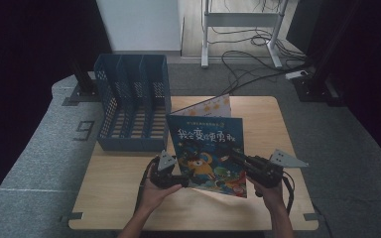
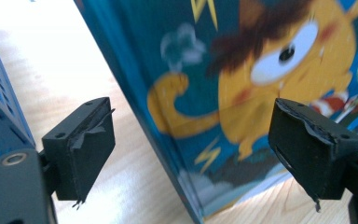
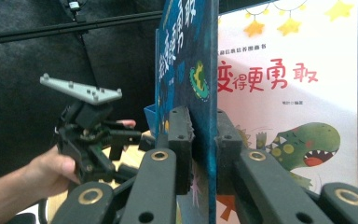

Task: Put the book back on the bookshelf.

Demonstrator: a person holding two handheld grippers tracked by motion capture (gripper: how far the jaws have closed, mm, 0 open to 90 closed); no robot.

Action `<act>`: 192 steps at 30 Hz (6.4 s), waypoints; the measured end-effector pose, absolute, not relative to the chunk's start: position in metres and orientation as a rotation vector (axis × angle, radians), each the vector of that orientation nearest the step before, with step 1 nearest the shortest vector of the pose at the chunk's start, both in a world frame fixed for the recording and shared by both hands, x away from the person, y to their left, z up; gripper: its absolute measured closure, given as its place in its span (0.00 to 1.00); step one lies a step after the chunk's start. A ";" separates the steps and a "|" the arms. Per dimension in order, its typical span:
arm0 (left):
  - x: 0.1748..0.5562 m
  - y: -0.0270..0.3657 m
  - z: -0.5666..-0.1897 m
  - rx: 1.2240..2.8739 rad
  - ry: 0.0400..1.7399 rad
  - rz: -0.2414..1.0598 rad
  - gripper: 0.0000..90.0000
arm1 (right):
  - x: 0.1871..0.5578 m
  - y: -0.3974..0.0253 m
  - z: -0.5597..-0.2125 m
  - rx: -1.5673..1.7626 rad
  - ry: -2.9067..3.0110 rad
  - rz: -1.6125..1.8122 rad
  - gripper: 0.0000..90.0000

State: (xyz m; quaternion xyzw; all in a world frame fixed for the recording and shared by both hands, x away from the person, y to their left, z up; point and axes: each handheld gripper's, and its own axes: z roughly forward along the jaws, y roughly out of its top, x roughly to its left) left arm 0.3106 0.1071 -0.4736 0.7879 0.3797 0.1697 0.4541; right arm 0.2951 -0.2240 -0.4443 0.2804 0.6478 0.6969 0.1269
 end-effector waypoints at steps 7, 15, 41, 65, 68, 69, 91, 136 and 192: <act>0.319 0.104 -0.461 1.921 0.913 0.406 0.16 | 0.297 -0.228 -0.447 0.826 1.891 2.014 0.87; 0.325 0.098 -0.451 1.918 0.875 0.385 0.17 | 0.301 -0.232 -0.452 0.843 1.893 2.009 0.84; 0.322 0.088 -0.436 1.869 0.773 0.460 0.33 | 0.313 -0.242 -0.469 0.931 1.902 1.949 0.68; 0.318 0.083 -0.422 1.839 0.726 0.478 0.39 | 0.321 -0.241 -0.482 0.987 1.933 1.879 0.52; 0.316 0.081 -0.421 1.833 0.715 0.484 0.39 | 0.321 -0.240 -0.482 0.989 1.938 1.864 0.51; 0.316 0.081 -0.421 1.833 0.715 0.484 0.40 | 0.321 -0.240 -0.482 0.989 1.938 1.864 0.51; 0.314 0.077 -0.417 1.817 0.716 0.476 0.42 | 0.324 -0.241 -0.489 1.003 1.948 1.820 0.46; 0.308 0.081 -0.413 1.741 0.662 0.469 0.66 | 0.335 -0.241 -0.508 1.192 1.939 1.654 0.48; 0.292 0.055 -0.414 1.697 0.572 0.453 0.80 | 0.342 -0.215 -0.527 1.237 2.067 1.541 0.48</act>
